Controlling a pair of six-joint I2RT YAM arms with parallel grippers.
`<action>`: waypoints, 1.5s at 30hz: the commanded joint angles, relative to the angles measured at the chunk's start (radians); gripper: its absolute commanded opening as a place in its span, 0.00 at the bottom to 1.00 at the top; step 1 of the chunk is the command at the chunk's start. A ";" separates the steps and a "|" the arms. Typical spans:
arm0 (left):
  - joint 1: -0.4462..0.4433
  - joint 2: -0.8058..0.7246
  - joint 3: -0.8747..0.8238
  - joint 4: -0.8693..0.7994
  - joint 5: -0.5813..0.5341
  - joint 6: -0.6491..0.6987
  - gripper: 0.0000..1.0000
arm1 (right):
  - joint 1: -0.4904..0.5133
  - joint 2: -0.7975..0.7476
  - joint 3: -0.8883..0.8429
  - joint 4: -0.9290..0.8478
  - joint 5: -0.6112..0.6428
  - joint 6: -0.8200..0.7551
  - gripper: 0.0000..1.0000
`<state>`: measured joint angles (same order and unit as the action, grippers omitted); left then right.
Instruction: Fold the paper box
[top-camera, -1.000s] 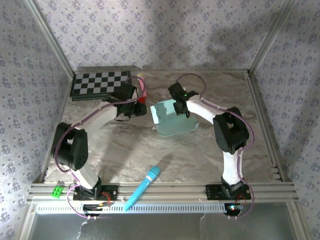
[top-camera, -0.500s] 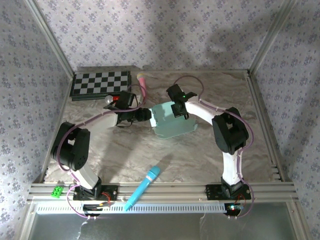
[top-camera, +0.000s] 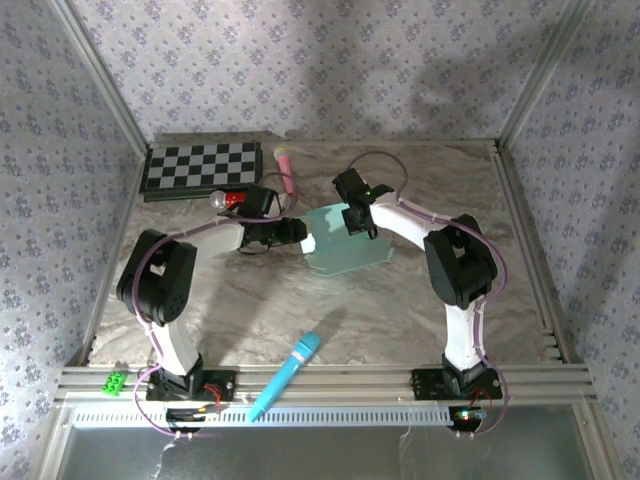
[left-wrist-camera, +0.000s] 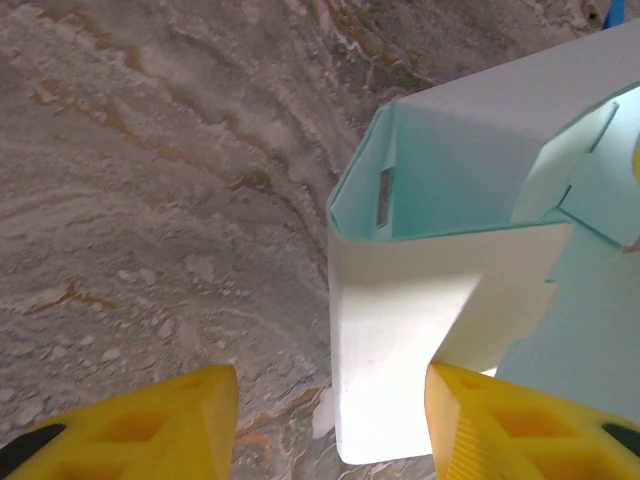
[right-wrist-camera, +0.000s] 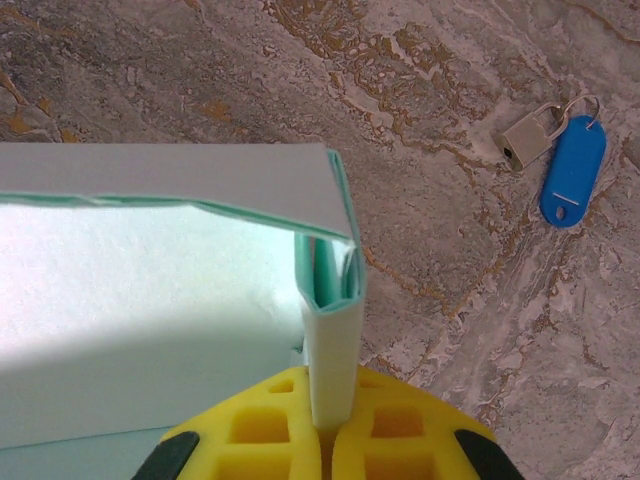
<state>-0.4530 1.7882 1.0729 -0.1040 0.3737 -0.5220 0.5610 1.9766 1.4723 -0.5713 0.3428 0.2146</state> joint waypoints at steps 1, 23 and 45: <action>0.001 0.016 0.042 0.058 0.052 -0.019 0.51 | 0.014 0.012 0.000 -0.047 -0.005 0.003 0.06; -0.040 0.162 0.245 -0.166 -0.058 0.007 0.27 | 0.043 0.041 0.036 -0.080 -0.051 0.019 0.06; -0.125 0.273 0.469 -0.545 -0.323 0.017 0.00 | 0.062 0.069 0.084 -0.107 -0.149 0.037 0.07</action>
<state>-0.5465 2.0304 1.5181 -0.5774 0.0677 -0.5186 0.5987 2.0090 1.5276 -0.6441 0.2447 0.2745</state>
